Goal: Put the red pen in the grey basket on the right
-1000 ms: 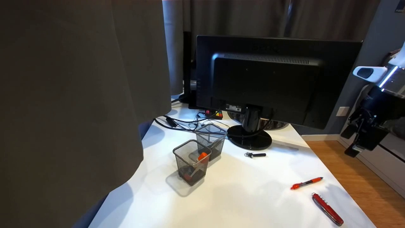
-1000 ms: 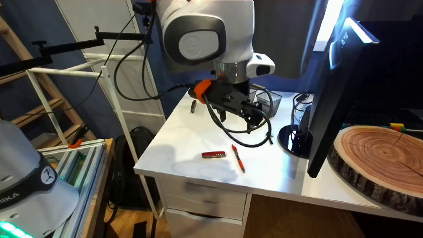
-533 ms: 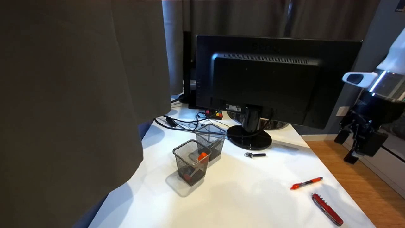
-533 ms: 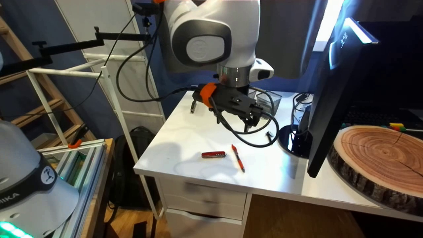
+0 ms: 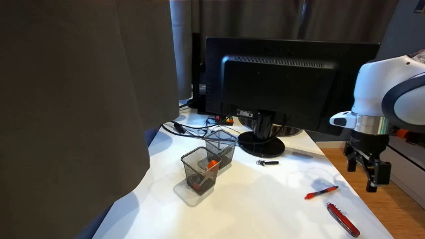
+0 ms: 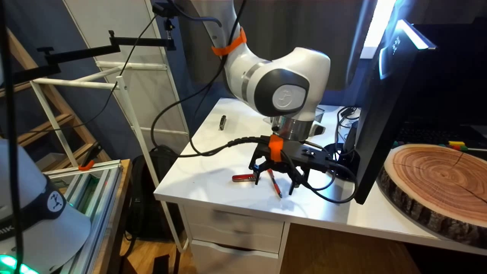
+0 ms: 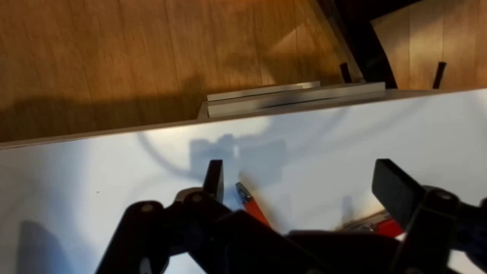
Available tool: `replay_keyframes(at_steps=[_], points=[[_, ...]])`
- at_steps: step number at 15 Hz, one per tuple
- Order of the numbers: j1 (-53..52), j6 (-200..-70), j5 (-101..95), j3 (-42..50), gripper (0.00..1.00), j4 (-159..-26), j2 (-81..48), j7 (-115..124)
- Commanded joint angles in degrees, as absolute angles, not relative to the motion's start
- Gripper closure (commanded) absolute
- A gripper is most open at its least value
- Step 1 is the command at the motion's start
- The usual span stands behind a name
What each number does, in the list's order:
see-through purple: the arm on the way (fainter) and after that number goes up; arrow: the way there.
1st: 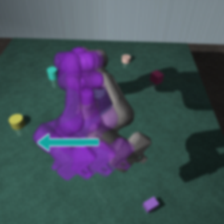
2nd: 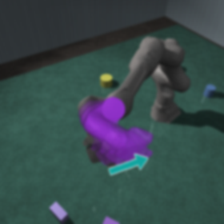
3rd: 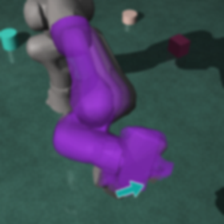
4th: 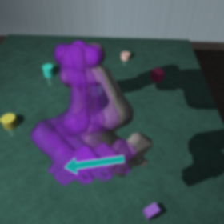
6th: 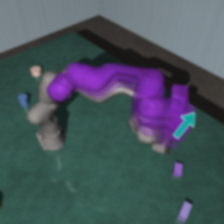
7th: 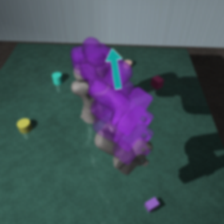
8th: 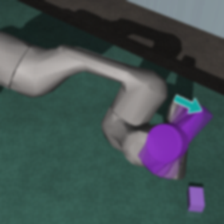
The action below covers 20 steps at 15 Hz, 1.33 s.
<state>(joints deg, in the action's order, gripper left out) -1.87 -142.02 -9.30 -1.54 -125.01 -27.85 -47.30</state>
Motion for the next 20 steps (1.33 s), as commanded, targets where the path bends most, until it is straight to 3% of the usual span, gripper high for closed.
replay_keyframes(at_steps=[1,13,16,17,20], points=[[-0.49,-141.72,-12.08,-2.98,0.00,-123.46,-28.91,-46.48],[-2.91,-155.44,-18.49,-5.10,0.00,-120.88,-34.72,-47.51],[-3.03,-155.24,-19.00,-5.41,0.26,-119.33,-36.97,-47.96],[-2.97,-155.48,-19.02,-5.57,0.24,-118.94,-37.68,-48.05],[-3.08,-155.30,-19.19,-5.72,0.42,-117.41,-39.47,-48.02]])
